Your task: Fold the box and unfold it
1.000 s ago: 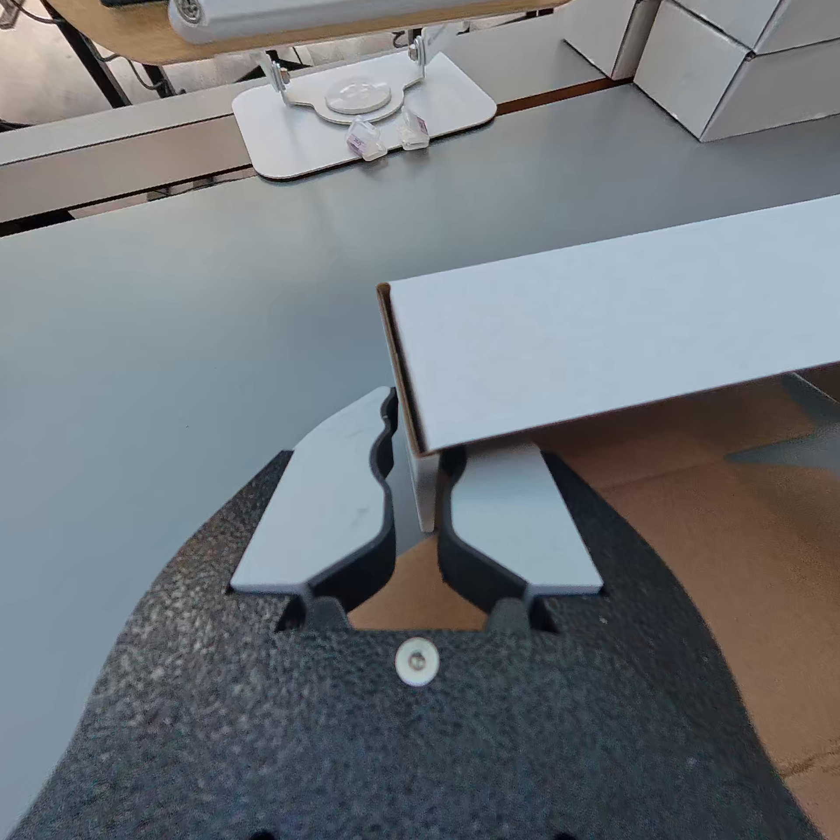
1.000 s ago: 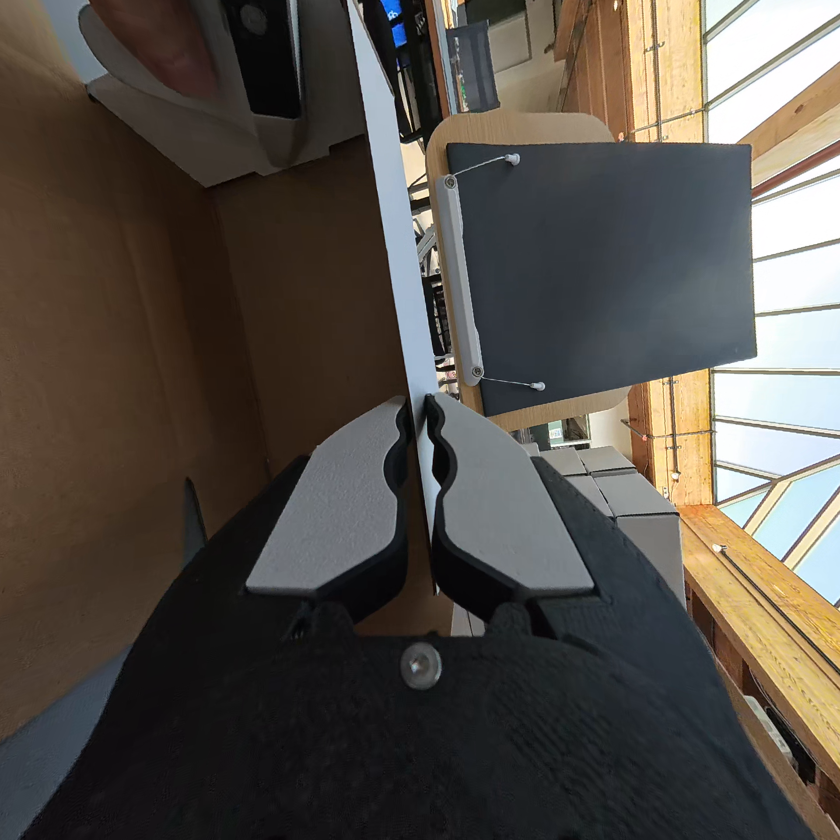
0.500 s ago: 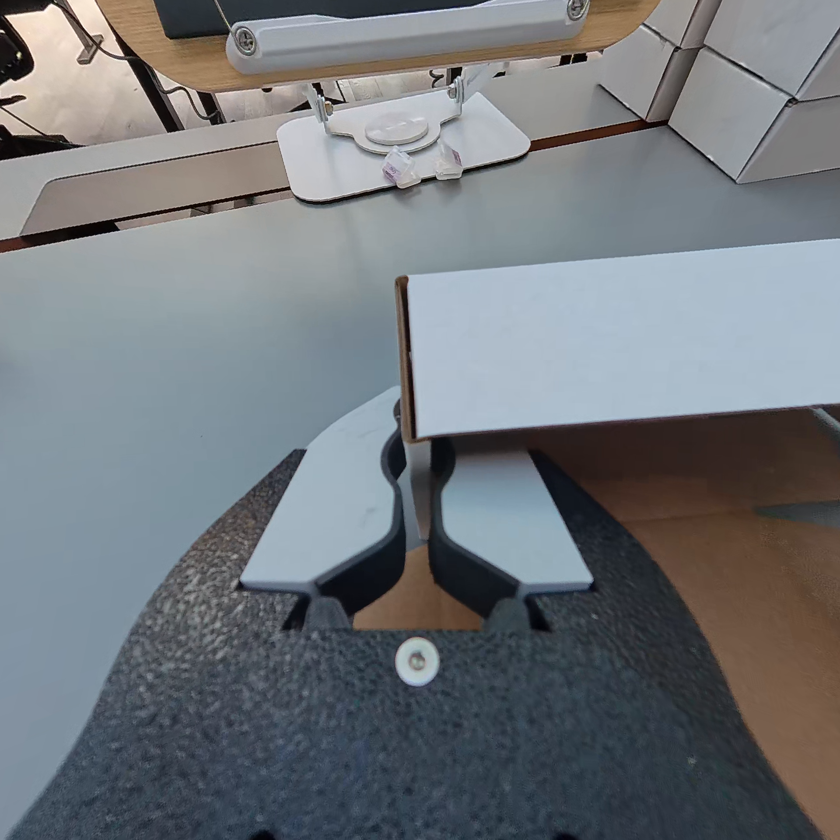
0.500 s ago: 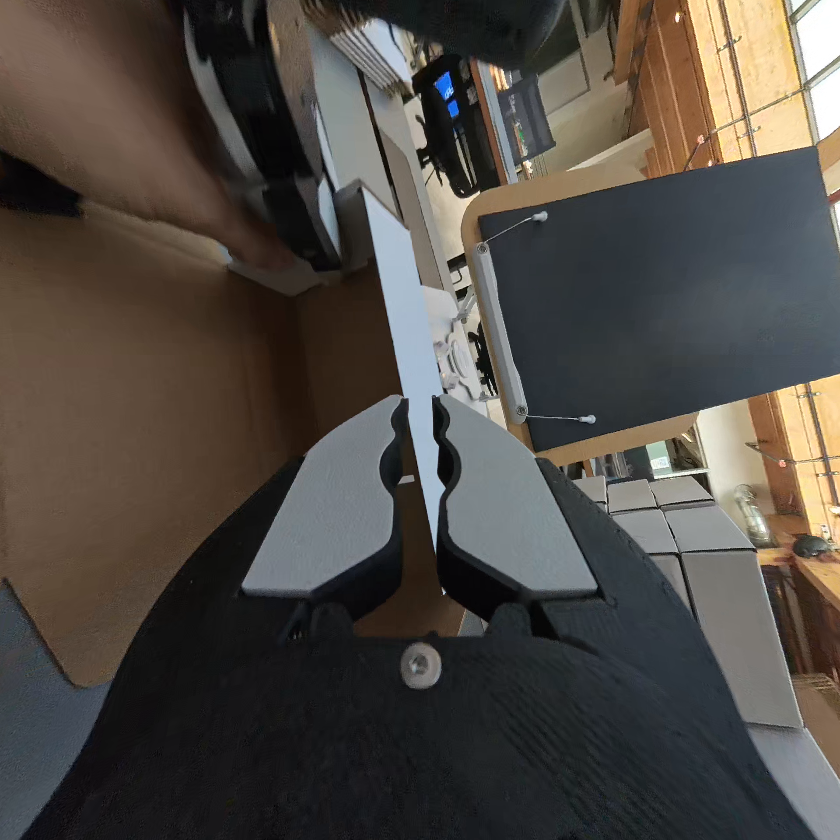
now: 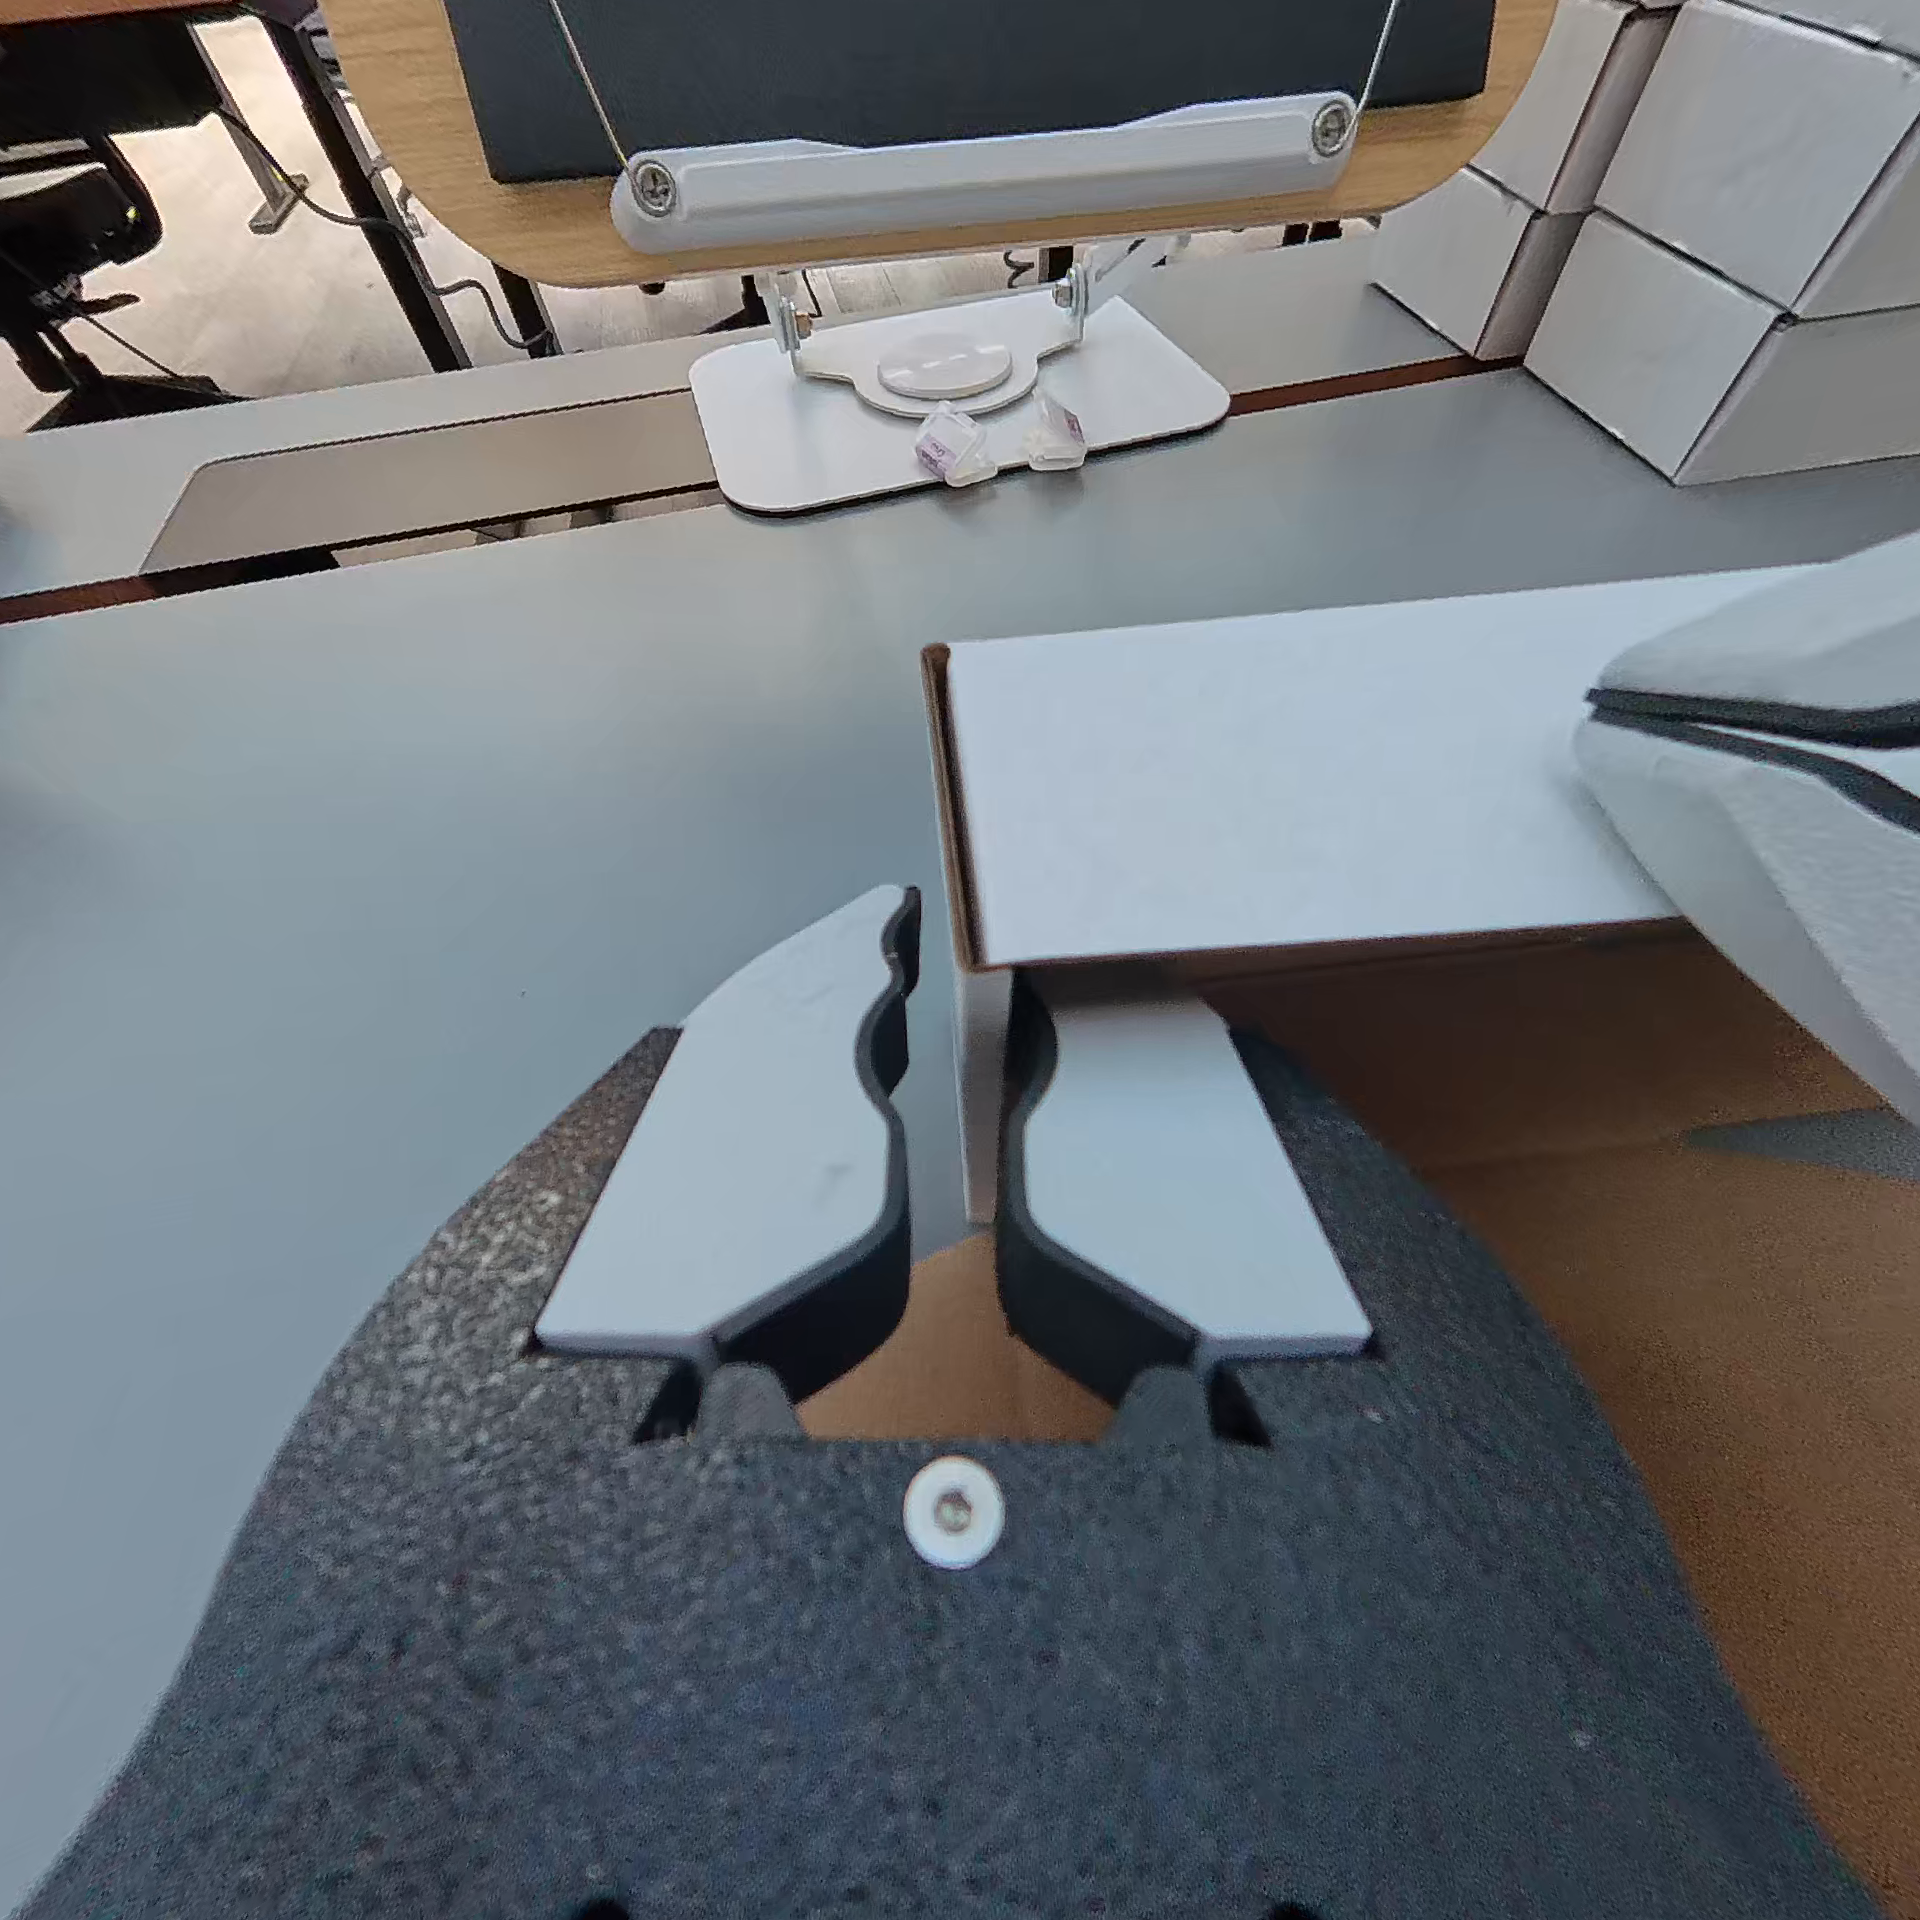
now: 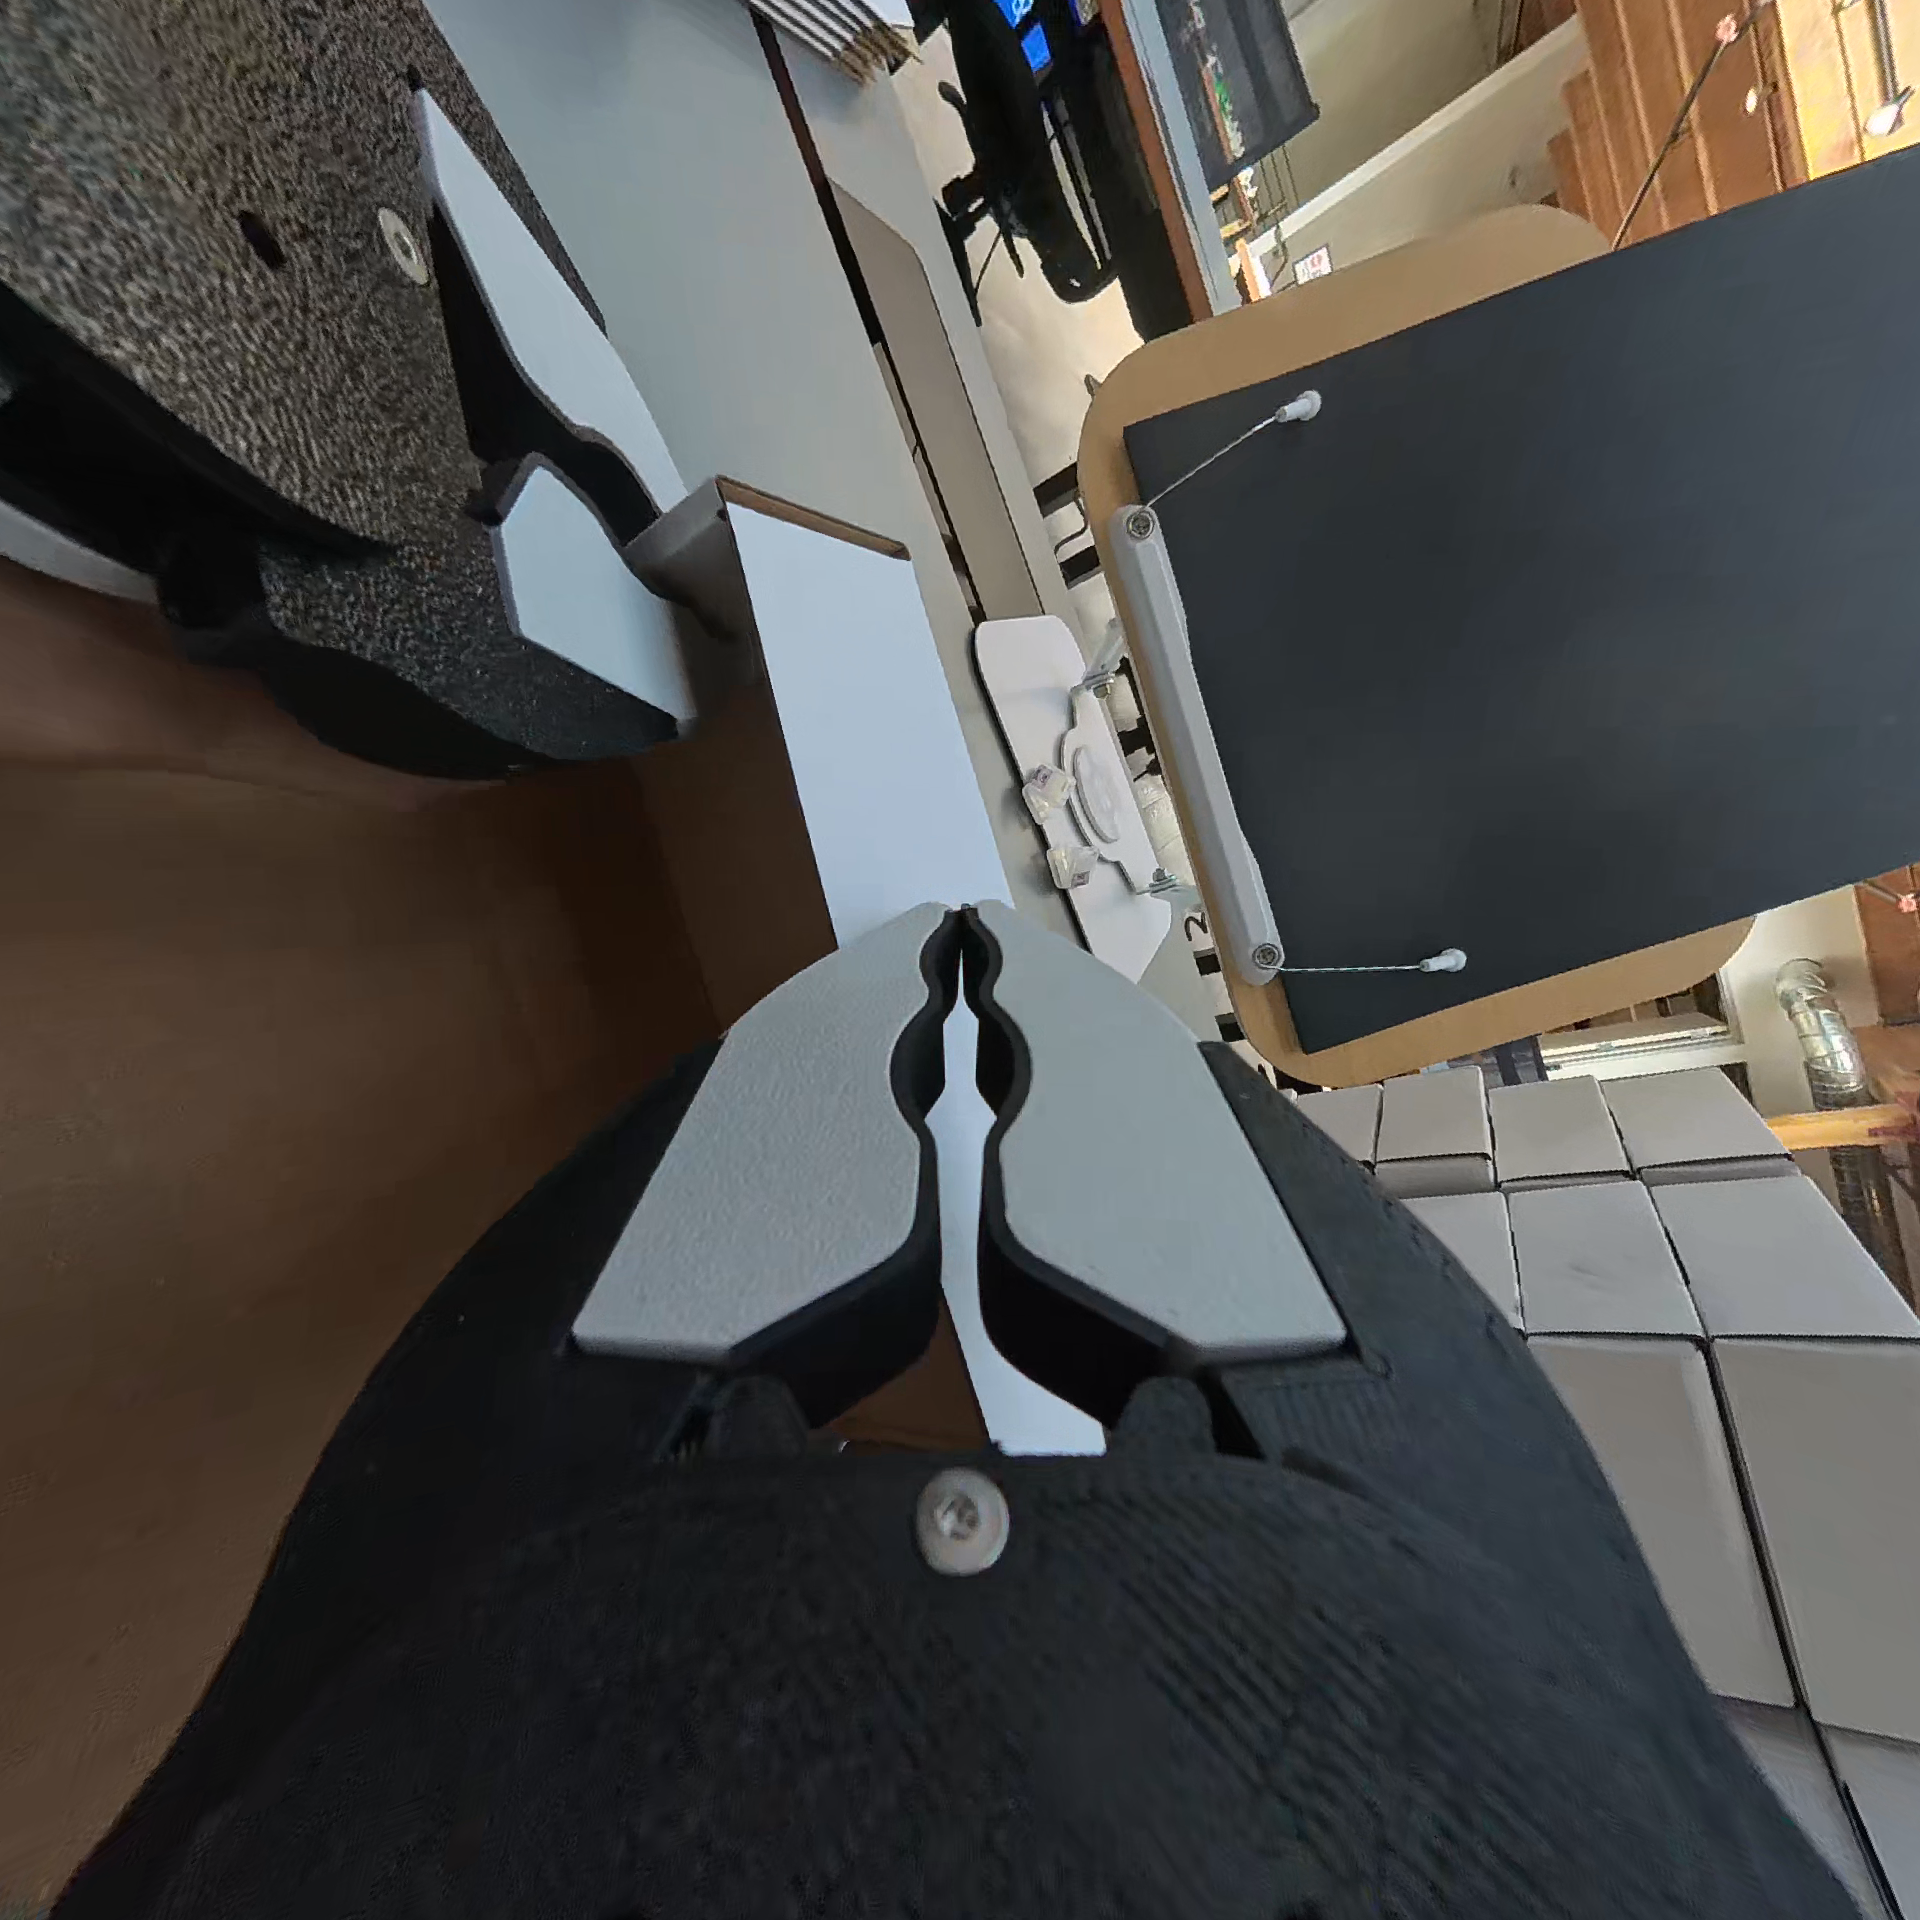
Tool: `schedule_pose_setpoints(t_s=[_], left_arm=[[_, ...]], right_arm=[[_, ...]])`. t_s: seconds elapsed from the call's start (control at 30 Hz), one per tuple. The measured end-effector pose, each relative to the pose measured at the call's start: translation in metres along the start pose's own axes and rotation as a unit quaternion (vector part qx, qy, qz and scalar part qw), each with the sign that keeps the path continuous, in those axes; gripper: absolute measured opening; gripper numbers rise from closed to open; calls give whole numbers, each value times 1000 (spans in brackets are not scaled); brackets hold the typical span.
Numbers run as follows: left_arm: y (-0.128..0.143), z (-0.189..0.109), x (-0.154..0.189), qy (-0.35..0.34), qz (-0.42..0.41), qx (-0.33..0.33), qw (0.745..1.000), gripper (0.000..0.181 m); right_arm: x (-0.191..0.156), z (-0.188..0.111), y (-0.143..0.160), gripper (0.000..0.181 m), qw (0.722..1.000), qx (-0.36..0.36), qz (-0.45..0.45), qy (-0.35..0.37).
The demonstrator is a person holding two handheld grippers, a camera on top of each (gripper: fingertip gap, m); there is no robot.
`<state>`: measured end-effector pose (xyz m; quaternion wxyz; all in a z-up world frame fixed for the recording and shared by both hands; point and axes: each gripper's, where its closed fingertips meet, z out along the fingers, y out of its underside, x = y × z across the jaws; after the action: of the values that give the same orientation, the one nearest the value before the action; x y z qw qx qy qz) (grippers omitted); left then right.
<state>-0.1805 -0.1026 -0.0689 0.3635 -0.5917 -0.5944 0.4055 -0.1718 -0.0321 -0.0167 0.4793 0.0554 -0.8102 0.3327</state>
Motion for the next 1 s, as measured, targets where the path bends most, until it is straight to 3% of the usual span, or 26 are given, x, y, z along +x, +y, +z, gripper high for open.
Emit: schedule_pose_setpoints(t_s=[0.37,0.47,0.53,0.63,0.77,1.0], left_arm=[[9,2,-1,-21,28,-32,999,7],[9,2,-1,-17,23,-31,999,6],[9,2,-1,-17,21,-31,999,7],[9,2,-4,-14,2,-31,999,6],[9,2,-5,-7,-11,-31,999,6],[9,2,-7,-12,-15,-31,999,7]], right_arm=[[-5,5,3,0,998,-31,-41,46],[3,-9,-2,0,997,-5,-46,68],[17,-28,2,0,991,-4,-58,121],[38,-52,27,0,981,-21,-55,185],[51,-52,72,0,980,-69,-68,173],[37,-34,85,0,971,-121,-161,131]])
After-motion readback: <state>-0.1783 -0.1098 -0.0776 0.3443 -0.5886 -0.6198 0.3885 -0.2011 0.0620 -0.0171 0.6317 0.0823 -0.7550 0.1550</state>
